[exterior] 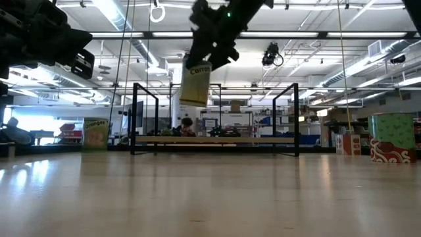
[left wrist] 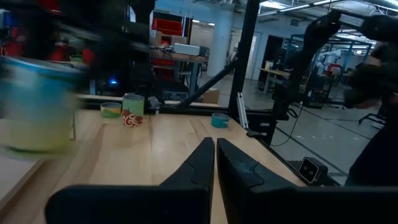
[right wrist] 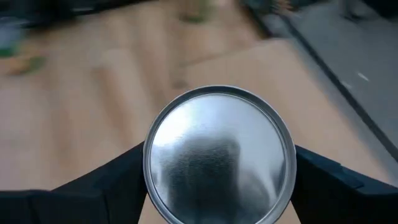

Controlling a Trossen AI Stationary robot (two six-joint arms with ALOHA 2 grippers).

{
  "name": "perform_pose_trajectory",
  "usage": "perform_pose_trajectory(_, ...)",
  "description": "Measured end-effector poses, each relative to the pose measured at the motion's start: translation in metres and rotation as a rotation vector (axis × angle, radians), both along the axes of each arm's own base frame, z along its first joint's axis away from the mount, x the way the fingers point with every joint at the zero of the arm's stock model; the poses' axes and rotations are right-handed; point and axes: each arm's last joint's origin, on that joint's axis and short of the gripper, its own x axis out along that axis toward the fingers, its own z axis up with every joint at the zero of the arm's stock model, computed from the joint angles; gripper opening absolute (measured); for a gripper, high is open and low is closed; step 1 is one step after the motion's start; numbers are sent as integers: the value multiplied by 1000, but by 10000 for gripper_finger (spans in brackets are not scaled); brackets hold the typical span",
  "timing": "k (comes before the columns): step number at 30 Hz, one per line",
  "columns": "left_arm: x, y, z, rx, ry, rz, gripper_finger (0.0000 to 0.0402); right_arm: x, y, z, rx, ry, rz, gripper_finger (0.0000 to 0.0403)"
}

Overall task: Pick and place cans onto a shelf
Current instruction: Put the canned carrot on the shelf

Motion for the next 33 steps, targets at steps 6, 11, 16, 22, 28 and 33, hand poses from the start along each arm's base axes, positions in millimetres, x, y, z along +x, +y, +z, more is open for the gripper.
perform_pose_trajectory(6, 0, 0, 0, 0, 0, 0, 25, -17, -56, -10, 59, 38, -119, 324)
perform_pose_trajectory(11, 0, 0, 0, 0, 0, 0, 25, -21, -74, -27, 127, -12, -115, 324)
perform_pose_trajectory(16, 0, 0, 0, 19, -4, 2, 25, -18, -70, -40, 102, -48, -78, 324)
perform_pose_trajectory(22, 0, 0, 1, 152, -39, 27, 25, -9, -65, -50, 99, -54, -70, 325)
perform_pose_trajectory(28, 1, 4, 0, 152, -30, 164, 25, 7, -67, -64, 108, -29, -85, 325)
perform_pose_trajectory(33, 1, 7, 1, 183, -27, 268, 25, 12, -66, -63, 85, -53, -95, 333)
